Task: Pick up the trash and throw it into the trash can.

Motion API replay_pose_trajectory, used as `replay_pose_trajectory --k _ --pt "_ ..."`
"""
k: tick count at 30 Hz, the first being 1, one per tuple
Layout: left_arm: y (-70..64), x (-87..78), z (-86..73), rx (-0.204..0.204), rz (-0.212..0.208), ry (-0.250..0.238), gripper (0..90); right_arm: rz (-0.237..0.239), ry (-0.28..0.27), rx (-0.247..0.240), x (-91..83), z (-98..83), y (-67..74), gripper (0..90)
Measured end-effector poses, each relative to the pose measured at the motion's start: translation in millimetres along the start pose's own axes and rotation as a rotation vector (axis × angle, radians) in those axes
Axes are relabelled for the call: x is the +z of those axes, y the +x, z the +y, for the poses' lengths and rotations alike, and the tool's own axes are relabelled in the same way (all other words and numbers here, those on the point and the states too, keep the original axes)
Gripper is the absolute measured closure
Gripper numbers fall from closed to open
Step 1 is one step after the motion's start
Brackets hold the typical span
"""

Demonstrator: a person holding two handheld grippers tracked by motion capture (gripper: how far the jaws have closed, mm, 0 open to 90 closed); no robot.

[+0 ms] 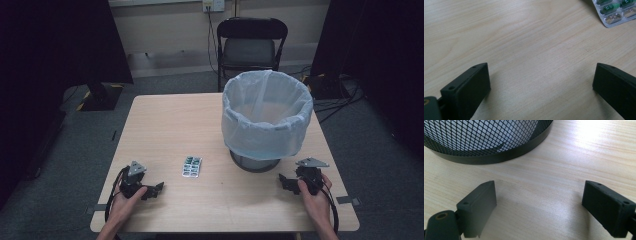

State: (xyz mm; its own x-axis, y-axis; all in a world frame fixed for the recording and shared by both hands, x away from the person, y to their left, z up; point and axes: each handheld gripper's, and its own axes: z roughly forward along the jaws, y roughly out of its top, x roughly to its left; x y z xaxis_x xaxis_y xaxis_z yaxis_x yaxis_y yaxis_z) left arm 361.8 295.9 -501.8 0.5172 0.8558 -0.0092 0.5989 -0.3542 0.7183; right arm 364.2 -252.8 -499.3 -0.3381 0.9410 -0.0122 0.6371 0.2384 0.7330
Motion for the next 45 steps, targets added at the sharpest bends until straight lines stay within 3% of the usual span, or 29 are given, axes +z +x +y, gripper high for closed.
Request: replay_pose_trajectory --k 6,8,9,11,12,14,16,17,19,22,25,30,31,37,40,42,44,45 --pt "0.9 -1.5 0.4 0.007 0.009 0.0 2.9 0.0 0.0 0.0 0.0 0.0 0.0 11.3" --pt "1.0 -3.3 1.3 0.0 0.009 -0.02 20.0 0.0 0.0 0.0 0.0 0.0 0.0 11.3" --pt "0.3 -5.3 4.2 -0.002 0.015 -0.018 21.9 0.0 0.0 0.0 0.0 0.0 0.0 11.3" --pt "-1.1 -5.7 6.0 -0.007 0.011 -0.023 14.1 0.0 0.0 0.0 0.0 0.0 0.0 11.3" --pt "-4.0 -8.3 11.2 -0.006 0.013 -0.04 19.0 0.0 0.0 0.0 0.0 0.0 0.0 11.3" --pt "-5.7 -9.3 14.5 0.0 0.005 -0.051 19.2 0.0 0.0 0.0 0.0 0.0 0.0 11.3" --pt "-10.4 -12.9 27.3 -0.025 -0.047 -0.096 18.7 0.0 0.0 0.0 0.0 0.0 0.0 11.3" --pt "-10.4 -12.9 27.3 -0.025 -0.047 -0.096 20.6 0.0 0.0 0.0 0.0 0.0 0.0 11.3" --pt "-18.2 -14.8 39.9 0.009 -0.039 -0.125 20.3 0.0 0.0 0.0 0.0 0.0 0.0 11.3" --pt "-23.3 -13.7 50.4 -0.003 -0.072 -0.151 19.1 0.0 0.0 0.0 0.0 0.0 0.0 11.3" --pt "-34.8 -6.4 69.2 0.048 -0.096 -0.14 18.7 0.0 0.0 0.0 0.0 0.0 0.0 11.3" --pt "-42.9 3.9 82.6 0.036 -0.138 -0.143 18.8 0.0 0.0 0.0 0.0 0.0 0.0 11.3" --pt "-44.8 9.4 87.2 0.058 -0.148 -0.116 18.8 0.0 0.0 0.0 0.0 0.0 0.0 11.3" --pt "-53.9 36.1 100.5 0.026 -0.2 -0.08 17.9 0.0 0.0 0.0 0.0 0.0 0.0 11.3" --pt "-58.2 51.5 100.3 0.022 -0.199 -0.044 16.5 0.0 0.0 0.0 0.0 0.0 0.0 11.3" --pt "-59.3 53.5 100.2 0.024 -0.2 -0.039 16.5 0.0 0.0 0.0 0.0 0.0 0.0 11.3" --pt "-65.5 61.1 99.9 0.065 -0.167 -0.009 16.4 0.0 0.0 0.0 0.0 0.0 0.0 11.3" --pt "-65.5 61.1 99.9 0.065 -0.167 -0.009 16.4 0.0 0.0 0.0 0.0 0.0 0.0 11.3"
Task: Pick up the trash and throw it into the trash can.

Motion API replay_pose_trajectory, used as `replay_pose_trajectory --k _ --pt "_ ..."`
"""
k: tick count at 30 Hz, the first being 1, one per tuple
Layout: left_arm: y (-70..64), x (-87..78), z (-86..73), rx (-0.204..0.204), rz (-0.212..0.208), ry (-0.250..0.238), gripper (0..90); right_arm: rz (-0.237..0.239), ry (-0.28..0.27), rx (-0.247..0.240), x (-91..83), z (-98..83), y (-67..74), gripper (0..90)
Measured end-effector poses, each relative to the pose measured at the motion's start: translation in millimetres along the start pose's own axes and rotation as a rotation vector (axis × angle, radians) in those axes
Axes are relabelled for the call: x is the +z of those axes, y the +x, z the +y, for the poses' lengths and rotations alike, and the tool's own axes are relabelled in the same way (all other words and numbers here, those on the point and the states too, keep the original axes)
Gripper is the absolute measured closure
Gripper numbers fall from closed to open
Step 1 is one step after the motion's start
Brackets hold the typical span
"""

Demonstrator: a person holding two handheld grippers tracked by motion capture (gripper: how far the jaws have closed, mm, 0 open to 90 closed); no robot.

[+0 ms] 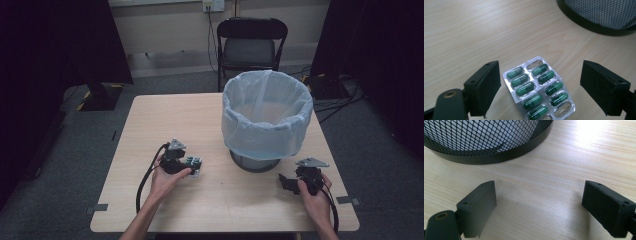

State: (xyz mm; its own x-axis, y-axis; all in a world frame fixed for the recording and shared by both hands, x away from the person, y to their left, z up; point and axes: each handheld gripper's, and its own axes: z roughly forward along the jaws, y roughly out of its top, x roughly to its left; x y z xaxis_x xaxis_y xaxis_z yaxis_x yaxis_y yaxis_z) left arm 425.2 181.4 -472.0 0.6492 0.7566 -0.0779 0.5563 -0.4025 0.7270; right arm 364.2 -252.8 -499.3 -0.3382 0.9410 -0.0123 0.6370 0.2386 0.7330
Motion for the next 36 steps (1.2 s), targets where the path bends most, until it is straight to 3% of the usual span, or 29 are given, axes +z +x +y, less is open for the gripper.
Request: replay_pose_trajectory --k 1,4,7,8,10,12,14,18,19,24,30,33,34,36 --pt "-2.1 2.7 -0.6 0.007 0.017 0.014 16.4 0.0 0.0 0.0 0.0 0.0 0.0 11.3" --pt "-1.0 8.2 -3.2 -0.015 -0.022 0.025 16.5 0.0 0.0 0.0 0.0 0.0 0.0 11.3" --pt "-0.7 12.4 -9.3 -0.045 0.045 0.012 16.0 0.0 0.0 0.0 0.0 0.0 0.0 11.3" --pt "-0.4 14.2 -11.2 -0.054 0.042 0.011 16.2 0.0 0.0 0.0 0.0 0.0 0.0 11.3" --pt "-6.2 19.4 -12.4 -0.022 0.058 0.025 15.3 0.0 0.0 0.0 0.0 0.0 0.0 11.3" --pt "-9.2 20.7 -11.3 -0.016 0.058 0.03 16.7 0.0 0.0 0.0 0.0 0.0 0.0 11.3" --pt "-13.0 21.5 -9.4 0.025 0.088 0.052 19.3 0.0 0.0 0.0 0.0 0.0 0.0 11.3" --pt "-10.7 20.0 -10.0 0.034 0.078 0.04 26.1 0.0 0.0 0.0 0.0 0.0 0.0 11.3" --pt "-8.9 19.2 -10.3 0.033 0.068 0.03 33.4 0.0 0.0 0.0 0.0 0.0 0.0 11.3" --pt "-6.6 18.5 -9.6 0.061 0.064 0.039 34.1 0.0 0.0 0.0 0.0 0.0 0.0 11.3" --pt "-4.5 18.2 -10.2 0.061 0.049 0.031 34.1 0.0 0.0 0.0 0.0 0.0 0.0 11.3" --pt "-2.8 17.4 -10.3 0.018 0.024 0.013 34.2 0.0 0.0 0.0 0.0 0.0 0.0 11.3" --pt "-1.4 15.9 -9.6 0.036 0.026 0.017 34.2 0.0 0.0 0.0 0.0 0.0 0.0 11.3" --pt "-1.7 11.7 -8.4 0.02 0.017 -0.006 34.1 0.0 0.0 0.0 0.0 0.0 0.0 11.3"
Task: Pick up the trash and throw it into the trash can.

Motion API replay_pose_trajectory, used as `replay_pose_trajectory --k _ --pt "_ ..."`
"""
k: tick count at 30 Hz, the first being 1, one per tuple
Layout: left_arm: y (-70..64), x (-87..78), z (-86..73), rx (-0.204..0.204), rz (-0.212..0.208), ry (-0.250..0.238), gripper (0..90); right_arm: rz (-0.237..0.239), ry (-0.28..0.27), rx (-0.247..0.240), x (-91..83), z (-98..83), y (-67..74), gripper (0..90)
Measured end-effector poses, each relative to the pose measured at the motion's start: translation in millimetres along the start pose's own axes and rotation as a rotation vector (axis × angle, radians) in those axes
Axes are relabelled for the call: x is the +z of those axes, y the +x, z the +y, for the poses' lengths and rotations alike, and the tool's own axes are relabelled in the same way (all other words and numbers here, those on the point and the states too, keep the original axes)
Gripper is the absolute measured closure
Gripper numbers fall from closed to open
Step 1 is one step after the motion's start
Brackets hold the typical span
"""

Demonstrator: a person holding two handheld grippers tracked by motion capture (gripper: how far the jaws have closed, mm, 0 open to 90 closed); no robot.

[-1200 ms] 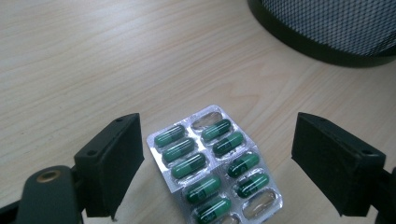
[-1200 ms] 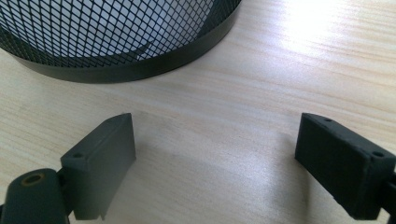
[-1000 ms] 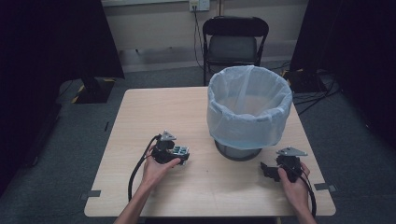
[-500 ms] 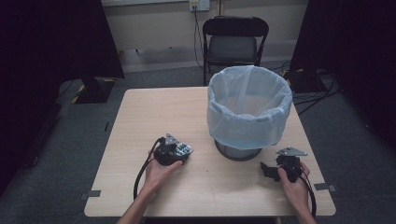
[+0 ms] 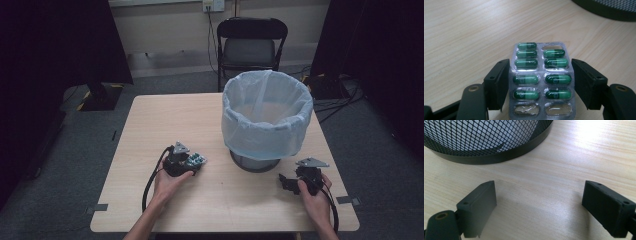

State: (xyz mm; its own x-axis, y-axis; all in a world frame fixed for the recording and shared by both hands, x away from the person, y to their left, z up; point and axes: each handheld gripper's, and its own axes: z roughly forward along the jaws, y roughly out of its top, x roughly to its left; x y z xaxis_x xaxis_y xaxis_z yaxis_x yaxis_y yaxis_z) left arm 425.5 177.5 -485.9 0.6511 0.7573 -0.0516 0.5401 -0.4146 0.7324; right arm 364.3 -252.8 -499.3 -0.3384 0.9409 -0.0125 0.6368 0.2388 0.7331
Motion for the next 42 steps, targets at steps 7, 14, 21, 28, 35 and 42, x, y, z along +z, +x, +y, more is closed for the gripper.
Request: replay_pose_trajectory --k 7,14,21,28,35,42 --pt "1.4 -13.0 7.7 -0.015 -0.034 -0.047 34.2 0.0 0.0 0.0 0.0 0.0 0.0 11.3" --pt "0.7 -34.8 20.9 -0.037 -0.064 -0.144 34.1 0.0 0.0 0.0 0.0 0.0 0.0 11.3" --pt "0.6 -46.9 36.1 -0.028 -0.081 -0.189 34.2 0.0 0.0 0.0 0.0 0.0 0.0 11.3" --pt "-3.0 -60.7 54.0 -0.011 -0.112 -0.24 34.2 0.0 0.0 0.0 0.0 0.0 0.0 11.3" --pt "-6.9 -69.2 72.9 0.011 -0.138 -0.281 34.1 0.0 0.0 0.0 0.0 0.0 0.0 11.3" --pt "-9.7 -81.8 92.9 0.024 -0.163 -0.329 34.2 0.0 0.0 0.001 0.0 0.0 0.0 11.3"
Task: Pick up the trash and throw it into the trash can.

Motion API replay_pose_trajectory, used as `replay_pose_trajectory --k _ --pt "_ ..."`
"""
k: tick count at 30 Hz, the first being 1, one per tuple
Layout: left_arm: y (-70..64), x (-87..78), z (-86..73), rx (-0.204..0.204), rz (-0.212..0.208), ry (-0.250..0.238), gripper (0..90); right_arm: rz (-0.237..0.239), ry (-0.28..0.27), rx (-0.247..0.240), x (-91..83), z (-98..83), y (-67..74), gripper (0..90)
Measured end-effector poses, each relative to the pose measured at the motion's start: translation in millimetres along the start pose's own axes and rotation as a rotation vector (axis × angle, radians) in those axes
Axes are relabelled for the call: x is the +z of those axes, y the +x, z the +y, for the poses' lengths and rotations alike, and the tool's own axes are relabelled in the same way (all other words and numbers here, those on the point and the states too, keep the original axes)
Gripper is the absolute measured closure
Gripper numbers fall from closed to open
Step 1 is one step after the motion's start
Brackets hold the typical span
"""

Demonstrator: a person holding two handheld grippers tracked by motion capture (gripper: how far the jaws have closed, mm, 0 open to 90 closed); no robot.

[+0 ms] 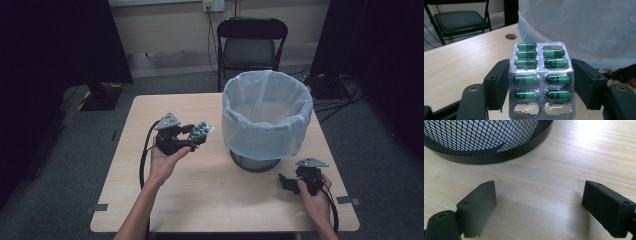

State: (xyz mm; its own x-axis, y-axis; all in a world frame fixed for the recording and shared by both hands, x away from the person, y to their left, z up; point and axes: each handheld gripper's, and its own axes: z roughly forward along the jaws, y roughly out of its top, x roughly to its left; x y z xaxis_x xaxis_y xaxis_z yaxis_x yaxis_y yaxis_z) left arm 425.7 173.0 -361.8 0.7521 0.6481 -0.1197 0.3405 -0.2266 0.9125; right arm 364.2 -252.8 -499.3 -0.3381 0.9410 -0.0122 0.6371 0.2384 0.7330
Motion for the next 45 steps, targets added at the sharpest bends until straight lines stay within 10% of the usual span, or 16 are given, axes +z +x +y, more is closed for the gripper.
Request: replay_pose_trajectory --k 26,45 --pt "-12.7 -19.5 88.8 0.065 -0.066 -0.161 34.2 0.0 0.0 0.0 0.0 0.0 0.0 11.3" --pt "-42.8 26.9 149.3 0.134 -0.191 -0.155 34.1 0.0 0.0 0.0 0.0 0.0 0.0 11.3"
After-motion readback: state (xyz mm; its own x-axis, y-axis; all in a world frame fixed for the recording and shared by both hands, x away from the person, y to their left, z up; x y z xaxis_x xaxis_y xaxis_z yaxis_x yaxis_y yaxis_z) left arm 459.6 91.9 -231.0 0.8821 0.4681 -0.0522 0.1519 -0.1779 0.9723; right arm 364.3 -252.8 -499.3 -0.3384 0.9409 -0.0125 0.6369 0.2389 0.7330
